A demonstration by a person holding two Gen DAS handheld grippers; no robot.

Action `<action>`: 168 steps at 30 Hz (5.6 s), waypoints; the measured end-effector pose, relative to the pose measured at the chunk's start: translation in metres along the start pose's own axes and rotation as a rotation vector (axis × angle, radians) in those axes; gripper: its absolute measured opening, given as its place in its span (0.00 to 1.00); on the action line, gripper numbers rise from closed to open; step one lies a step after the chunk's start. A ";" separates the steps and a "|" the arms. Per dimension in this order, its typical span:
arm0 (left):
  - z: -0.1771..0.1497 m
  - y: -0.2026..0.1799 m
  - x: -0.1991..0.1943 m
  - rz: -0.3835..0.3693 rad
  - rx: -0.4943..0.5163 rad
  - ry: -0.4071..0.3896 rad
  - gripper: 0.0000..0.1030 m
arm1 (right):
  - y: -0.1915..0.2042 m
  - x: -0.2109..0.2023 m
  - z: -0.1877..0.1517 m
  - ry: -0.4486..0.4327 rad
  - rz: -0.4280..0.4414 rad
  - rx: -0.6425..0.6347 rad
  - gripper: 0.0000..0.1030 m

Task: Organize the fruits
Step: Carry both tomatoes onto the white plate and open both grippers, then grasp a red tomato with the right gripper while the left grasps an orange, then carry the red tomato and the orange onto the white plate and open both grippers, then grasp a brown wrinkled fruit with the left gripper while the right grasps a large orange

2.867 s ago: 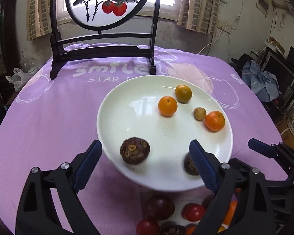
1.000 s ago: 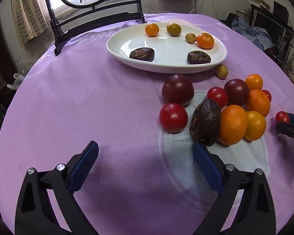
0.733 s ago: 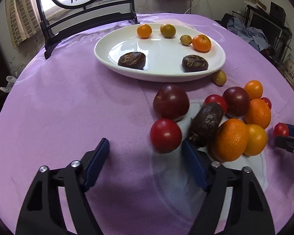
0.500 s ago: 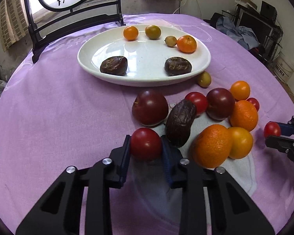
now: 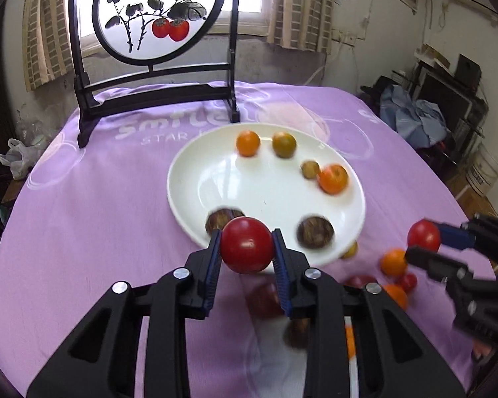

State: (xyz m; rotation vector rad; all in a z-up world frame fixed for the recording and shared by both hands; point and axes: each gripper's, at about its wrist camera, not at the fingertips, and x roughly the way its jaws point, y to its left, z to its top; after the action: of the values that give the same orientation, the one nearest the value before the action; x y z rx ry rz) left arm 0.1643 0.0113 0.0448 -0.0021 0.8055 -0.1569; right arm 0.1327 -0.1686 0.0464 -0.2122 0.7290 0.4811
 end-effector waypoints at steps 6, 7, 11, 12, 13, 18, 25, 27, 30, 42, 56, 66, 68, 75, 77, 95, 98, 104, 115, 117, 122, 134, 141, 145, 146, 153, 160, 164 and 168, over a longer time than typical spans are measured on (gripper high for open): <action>0.028 0.008 0.050 0.019 -0.097 0.057 0.28 | -0.001 0.053 0.026 0.049 -0.039 0.025 0.29; 0.030 0.008 0.056 0.026 -0.099 0.062 0.28 | -0.001 0.061 0.027 0.057 -0.044 0.026 0.29; 0.036 0.009 0.076 0.042 -0.117 0.092 0.30 | -0.006 0.087 0.031 0.098 -0.074 0.049 0.30; 0.036 0.010 0.078 0.042 -0.128 0.094 0.33 | -0.008 0.091 0.031 0.105 -0.074 0.061 0.30; 0.036 0.010 0.078 0.046 -0.134 0.088 0.46 | -0.010 0.094 0.031 0.108 -0.073 0.073 0.30; 0.029 0.004 0.057 0.071 -0.102 0.025 0.62 | -0.017 0.083 0.024 0.075 -0.058 0.109 0.45; -0.003 -0.004 0.023 0.060 -0.092 0.018 0.80 | -0.030 0.044 -0.013 0.073 -0.016 0.168 0.45; -0.017 -0.008 0.016 0.057 -0.072 0.020 0.83 | -0.034 0.033 -0.025 0.072 -0.010 0.170 0.45; -0.038 -0.009 0.008 0.053 -0.074 0.034 0.86 | -0.039 0.016 -0.043 0.067 -0.018 0.184 0.50; -0.084 -0.001 -0.010 -0.004 -0.134 0.041 0.87 | -0.038 -0.010 -0.102 0.152 -0.100 0.144 0.50; -0.088 -0.004 -0.007 -0.065 -0.116 0.067 0.88 | -0.041 0.026 -0.094 0.206 -0.117 0.113 0.41; -0.095 -0.028 -0.008 -0.143 -0.040 0.105 0.88 | -0.043 0.010 -0.095 0.153 -0.077 0.145 0.28; -0.098 -0.037 -0.006 -0.150 -0.004 0.123 0.88 | -0.044 0.007 -0.097 0.147 -0.076 0.148 0.28; -0.114 -0.054 0.004 -0.131 0.045 0.189 0.76 | -0.045 -0.002 -0.101 0.131 -0.053 0.158 0.28; -0.116 -0.058 0.005 -0.101 0.065 0.190 0.69 | -0.043 -0.005 -0.100 0.123 -0.045 0.155 0.28; -0.104 -0.075 0.011 -0.023 0.079 0.161 0.38 | -0.037 -0.011 -0.102 0.107 -0.047 0.122 0.28; -0.106 -0.069 0.002 -0.047 0.055 0.159 0.37 | -0.038 -0.013 -0.102 0.096 -0.050 0.128 0.28; -0.098 -0.052 -0.030 -0.087 0.039 0.100 0.37 | -0.040 -0.024 -0.095 0.026 -0.055 0.139 0.28; -0.016 -0.017 -0.014 -0.055 -0.033 0.027 0.37 | -0.014 -0.017 -0.027 -0.026 -0.053 0.037 0.28; -0.004 -0.011 0.003 -0.041 -0.060 0.036 0.37 | -0.010 -0.005 -0.012 -0.027 -0.042 0.025 0.28; 0.017 0.000 0.040 -0.016 -0.106 0.071 0.37 | -0.008 0.038 0.012 0.024 -0.021 0.047 0.28; 0.023 0.002 0.066 -0.030 -0.165 0.102 0.59 | -0.012 0.086 0.016 0.090 -0.031 0.117 0.47; 0.002 -0.005 0.031 -0.011 -0.124 0.055 0.73 | -0.025 0.048 -0.010 0.058 -0.018 0.166 0.49; -0.012 -0.007 0.012 -0.024 -0.126 0.040 0.80 | -0.029 0.024 -0.030 0.050 -0.030 0.160 0.52; -0.017 -0.008 0.008 -0.021 -0.120 0.038 0.82 | -0.030 0.019 -0.036 0.049 -0.031 0.163 0.52; -0.051 -0.013 -0.012 -0.002 -0.095 0.016 0.85 | -0.030 -0.006 -0.067 0.060 -0.043 0.170 0.52; -0.071 0.001 -0.015 0.001 -0.123 0.027 0.86 | -0.015 -0.011 -0.089 0.112 -0.063 0.127 0.52; -0.076 0.008 -0.014 0.007 -0.133 0.021 0.86 | -0.007 -0.003 -0.096 0.148 -0.096 0.088 0.52; -0.079 0.011 -0.009 0.001 -0.135 0.036 0.86 | 0.000 0.011 -0.099 0.193 -0.109 0.058 0.51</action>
State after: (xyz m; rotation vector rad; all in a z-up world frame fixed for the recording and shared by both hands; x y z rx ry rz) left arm 0.1028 0.0280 -0.0038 -0.1268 0.8508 -0.1012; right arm 0.0815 -0.1993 -0.0333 -0.2449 0.9140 0.3374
